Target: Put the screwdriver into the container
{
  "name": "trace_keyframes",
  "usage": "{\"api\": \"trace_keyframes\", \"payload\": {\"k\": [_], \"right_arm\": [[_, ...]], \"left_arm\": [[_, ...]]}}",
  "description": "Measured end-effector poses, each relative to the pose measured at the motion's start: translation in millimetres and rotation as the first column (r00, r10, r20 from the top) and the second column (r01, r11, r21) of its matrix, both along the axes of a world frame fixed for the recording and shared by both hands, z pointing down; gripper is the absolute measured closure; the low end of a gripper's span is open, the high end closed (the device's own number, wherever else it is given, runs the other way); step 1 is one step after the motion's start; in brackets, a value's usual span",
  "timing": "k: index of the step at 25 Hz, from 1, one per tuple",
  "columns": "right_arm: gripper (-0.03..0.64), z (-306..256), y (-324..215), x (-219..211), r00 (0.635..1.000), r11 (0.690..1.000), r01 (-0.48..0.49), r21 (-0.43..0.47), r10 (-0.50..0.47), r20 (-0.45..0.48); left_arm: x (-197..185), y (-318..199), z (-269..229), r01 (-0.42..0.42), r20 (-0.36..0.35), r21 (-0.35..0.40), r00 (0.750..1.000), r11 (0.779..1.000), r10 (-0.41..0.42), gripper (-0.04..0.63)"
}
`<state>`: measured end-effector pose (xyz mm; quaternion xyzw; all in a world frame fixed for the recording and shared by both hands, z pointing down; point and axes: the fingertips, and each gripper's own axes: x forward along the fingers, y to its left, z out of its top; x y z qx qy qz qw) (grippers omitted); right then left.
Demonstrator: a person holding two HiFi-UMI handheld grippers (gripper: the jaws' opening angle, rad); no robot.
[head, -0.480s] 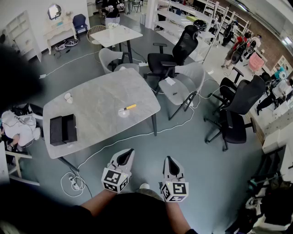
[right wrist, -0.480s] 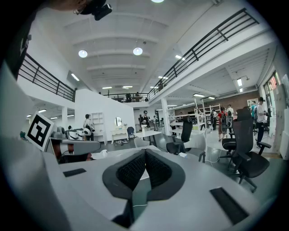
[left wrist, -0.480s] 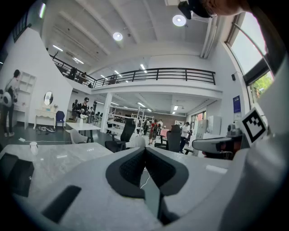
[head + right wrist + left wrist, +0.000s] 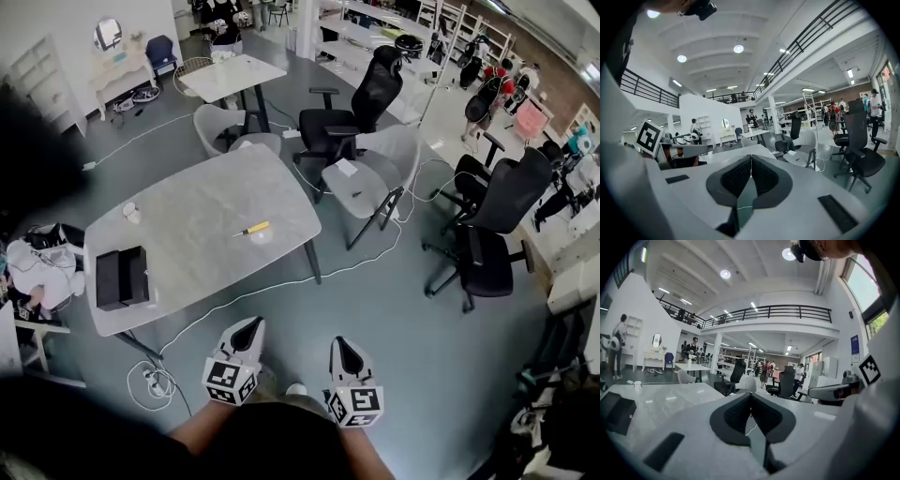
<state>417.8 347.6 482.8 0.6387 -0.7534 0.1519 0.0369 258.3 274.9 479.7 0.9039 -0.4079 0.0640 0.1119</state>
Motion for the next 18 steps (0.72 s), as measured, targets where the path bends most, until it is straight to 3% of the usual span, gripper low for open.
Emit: {"api": "trace_keyframes", "payload": {"k": [9,18], "right_arm": [[0.606,15.6,-84.6,21.5,0.997,0.997,-0.067,-0.049,0.065,-0.039],[0.605,6.9,-220.6,2.6,0.997,0.994,-0.032,-0.108,0.025,-0.072]], "left_arm": [[16.9,-104.6,10.1,-0.045,-0.001,0.005,0.999,0.999,0.045,0.58],[4.8,-215.6,28.0,-0.063,-0.053,-0.106,0.997,0.992,0.058,0.578]]}}
